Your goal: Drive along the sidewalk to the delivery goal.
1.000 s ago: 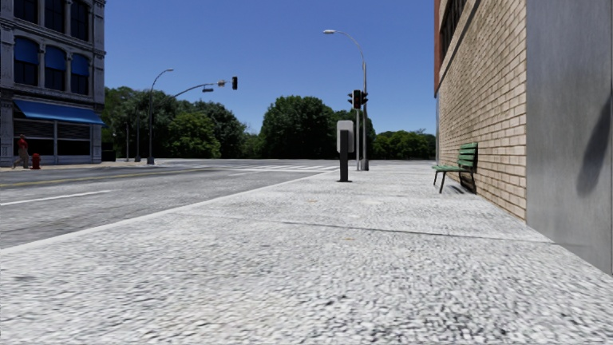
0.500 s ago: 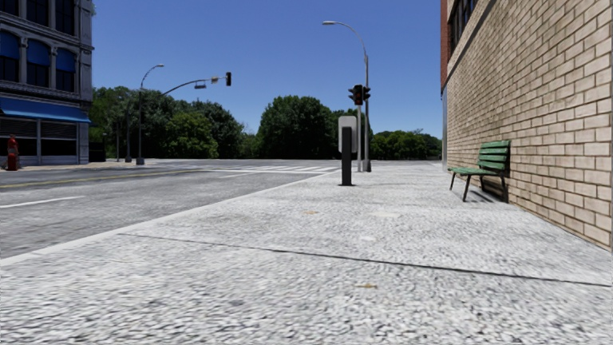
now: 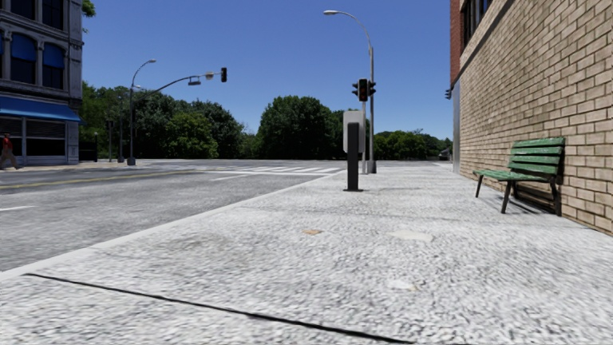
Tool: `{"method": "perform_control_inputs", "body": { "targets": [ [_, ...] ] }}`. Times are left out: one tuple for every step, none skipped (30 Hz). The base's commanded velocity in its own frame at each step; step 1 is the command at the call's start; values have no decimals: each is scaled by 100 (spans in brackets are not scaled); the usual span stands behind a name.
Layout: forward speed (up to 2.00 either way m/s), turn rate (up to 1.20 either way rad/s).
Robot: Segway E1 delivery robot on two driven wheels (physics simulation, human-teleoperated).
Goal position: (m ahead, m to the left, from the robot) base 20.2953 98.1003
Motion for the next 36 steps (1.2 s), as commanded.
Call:
{"method": "perform_control_inputs", "body": {
  "targets": [
    [200,-16],
    [200,-20],
    [200,-20],
    [200,-24],
    [200,-26],
    [200,-27],
    [200,-27],
    [200,-29],
    [200,-33],
    [200,-33],
    [200,-36],
    [200,-37],
    [200,-38],
    [200,-38],
    [200,-39],
    [200,-40],
    [200,-40],
    [200,-40],
    [200,-41],
    [200,-45],
    [200,-45],
    [200,-46],
    [200,-47],
    [200,-47],
    [200,-47],
    [200,-47],
    [200,-47],
    [200,-47],
    [200,-47],
    [200,-47],
    [200,-47],
    [200,-47],
    [200,-47],
    [200,-47],
    [200,-47],
    [200,-47]
  ]
}}
